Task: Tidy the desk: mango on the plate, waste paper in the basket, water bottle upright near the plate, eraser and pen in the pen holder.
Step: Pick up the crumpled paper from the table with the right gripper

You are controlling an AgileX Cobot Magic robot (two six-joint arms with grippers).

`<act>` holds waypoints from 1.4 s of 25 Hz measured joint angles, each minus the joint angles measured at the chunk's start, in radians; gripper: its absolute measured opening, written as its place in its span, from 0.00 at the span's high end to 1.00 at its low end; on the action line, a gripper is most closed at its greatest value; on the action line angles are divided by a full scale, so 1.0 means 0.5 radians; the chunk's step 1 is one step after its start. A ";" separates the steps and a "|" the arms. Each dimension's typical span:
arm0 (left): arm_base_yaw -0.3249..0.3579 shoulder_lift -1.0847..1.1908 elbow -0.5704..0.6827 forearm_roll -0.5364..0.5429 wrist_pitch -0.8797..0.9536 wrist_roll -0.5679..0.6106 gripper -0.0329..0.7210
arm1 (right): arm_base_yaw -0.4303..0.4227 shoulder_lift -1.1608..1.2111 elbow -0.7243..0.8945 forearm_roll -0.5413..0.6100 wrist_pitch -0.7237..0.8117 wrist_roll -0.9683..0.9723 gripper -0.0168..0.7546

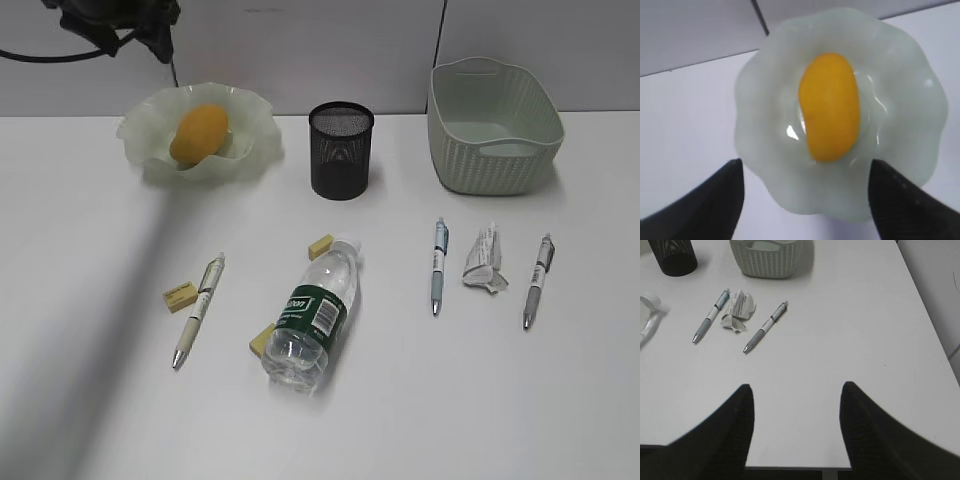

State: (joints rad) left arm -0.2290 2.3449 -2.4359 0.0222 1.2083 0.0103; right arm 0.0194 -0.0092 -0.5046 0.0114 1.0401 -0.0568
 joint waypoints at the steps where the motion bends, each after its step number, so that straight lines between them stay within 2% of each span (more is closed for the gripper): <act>1: 0.011 -0.017 -0.002 0.033 0.004 -0.034 0.18 | 0.000 0.000 0.000 0.000 0.000 0.000 0.41; 4: 0.069 -0.062 -0.002 0.059 0.017 -0.086 0.18 | 0.000 0.000 0.000 0.000 0.000 0.000 0.41; 8: 0.213 -0.109 -0.003 0.063 0.017 -0.126 0.18 | 0.000 0.000 0.000 0.000 0.000 0.000 0.40; 12: 0.366 -0.121 0.036 -0.044 0.017 -0.145 0.18 | 0.000 0.000 0.000 0.000 0.000 0.000 0.40; 15: 0.416 -0.126 0.075 -0.065 0.022 -0.149 0.18 | 0.000 0.000 0.000 0.000 0.000 0.000 0.40; 19: 0.418 -0.184 0.155 -0.130 0.022 -0.150 0.19 | 0.000 0.000 0.000 0.000 0.000 0.000 0.40; 24: 0.405 -0.385 0.450 -0.267 0.022 -0.150 0.19 | 0.000 0.000 0.000 0.000 0.000 0.000 0.40; 35: 0.311 -1.068 1.178 -0.156 0.024 -0.140 0.20 | 0.000 0.000 0.000 0.000 0.000 0.000 0.40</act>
State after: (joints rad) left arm -0.0737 1.8110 -1.8467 -0.0559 1.2204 -0.0599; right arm 0.0194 -0.0092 -0.5046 0.0114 1.0401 -0.0568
